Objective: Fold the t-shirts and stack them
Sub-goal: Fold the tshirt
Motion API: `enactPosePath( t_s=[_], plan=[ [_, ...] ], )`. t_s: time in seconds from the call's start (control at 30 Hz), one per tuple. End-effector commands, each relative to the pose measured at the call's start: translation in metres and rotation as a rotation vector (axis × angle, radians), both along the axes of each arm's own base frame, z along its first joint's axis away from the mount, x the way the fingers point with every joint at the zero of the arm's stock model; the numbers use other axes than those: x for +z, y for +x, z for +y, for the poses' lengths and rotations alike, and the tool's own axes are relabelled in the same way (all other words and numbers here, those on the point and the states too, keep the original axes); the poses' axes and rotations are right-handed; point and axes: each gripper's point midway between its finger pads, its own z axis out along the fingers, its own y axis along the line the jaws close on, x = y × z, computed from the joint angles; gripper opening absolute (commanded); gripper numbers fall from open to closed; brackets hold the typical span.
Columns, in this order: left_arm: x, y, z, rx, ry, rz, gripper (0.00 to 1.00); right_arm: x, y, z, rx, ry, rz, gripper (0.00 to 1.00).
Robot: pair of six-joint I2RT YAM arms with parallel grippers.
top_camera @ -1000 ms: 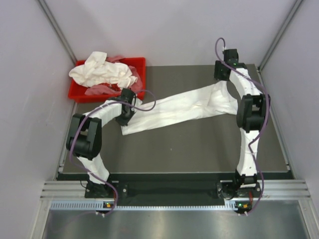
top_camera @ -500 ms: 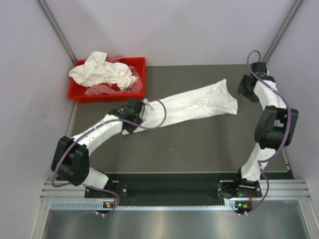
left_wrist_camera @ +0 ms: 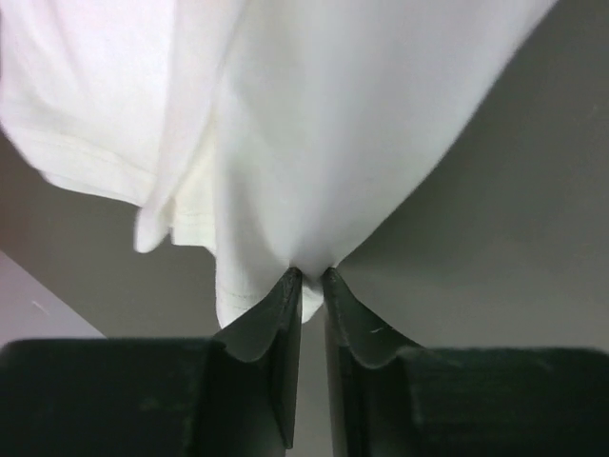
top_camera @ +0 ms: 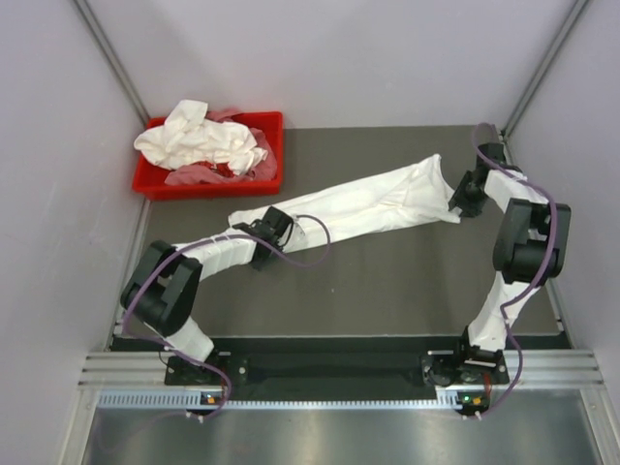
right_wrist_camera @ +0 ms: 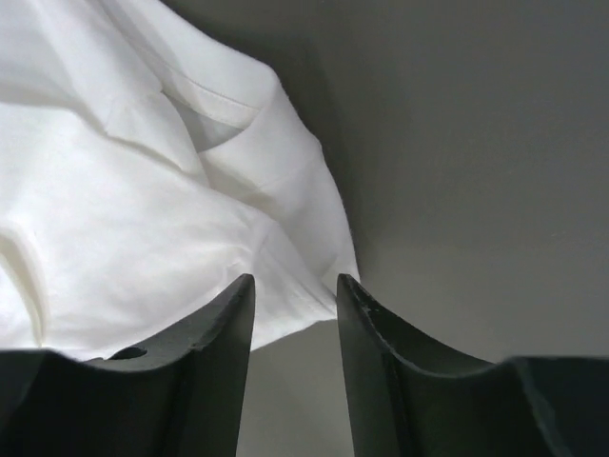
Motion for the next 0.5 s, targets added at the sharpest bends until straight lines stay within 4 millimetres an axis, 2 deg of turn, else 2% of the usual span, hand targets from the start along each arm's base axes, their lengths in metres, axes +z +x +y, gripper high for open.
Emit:
enactPosePath(
  t_s=[0.0, 0.03, 0.07, 0.23, 0.4, 0.47],
  plan=[
    [-0.014, -0.012, 0.000, -0.008, -0.001, 0.023, 0.14, -0.003, 0.013, 0.003, -0.028, 0.035, -0.042, 0.34],
    [-0.018, -0.021, 0.000, -0.010, -0.009, 0.057, 0.04, -0.005, 0.014, 0.003, -0.027, 0.038, -0.040, 0.30],
    [-0.019, -0.024, -0.001, -0.003, -0.018, 0.067, 0.00, -0.009, 0.015, 0.002, -0.031, 0.041, -0.032, 0.23],
    [-0.016, -0.053, -0.007, -0.036, -0.054, 0.170, 0.00, -0.004, 0.027, -0.004, -0.040, 0.027, -0.046, 0.02],
    [-0.007, -0.101, -0.015, -0.160, -0.097, 0.351, 0.00, 0.002, 0.054, -0.016, -0.033, 0.003, -0.074, 0.00],
    [-0.002, -0.116, -0.029, -0.225, -0.132, 0.398, 0.00, -0.004, 0.063, -0.012, -0.009, 0.018, -0.069, 0.00]
  ],
)
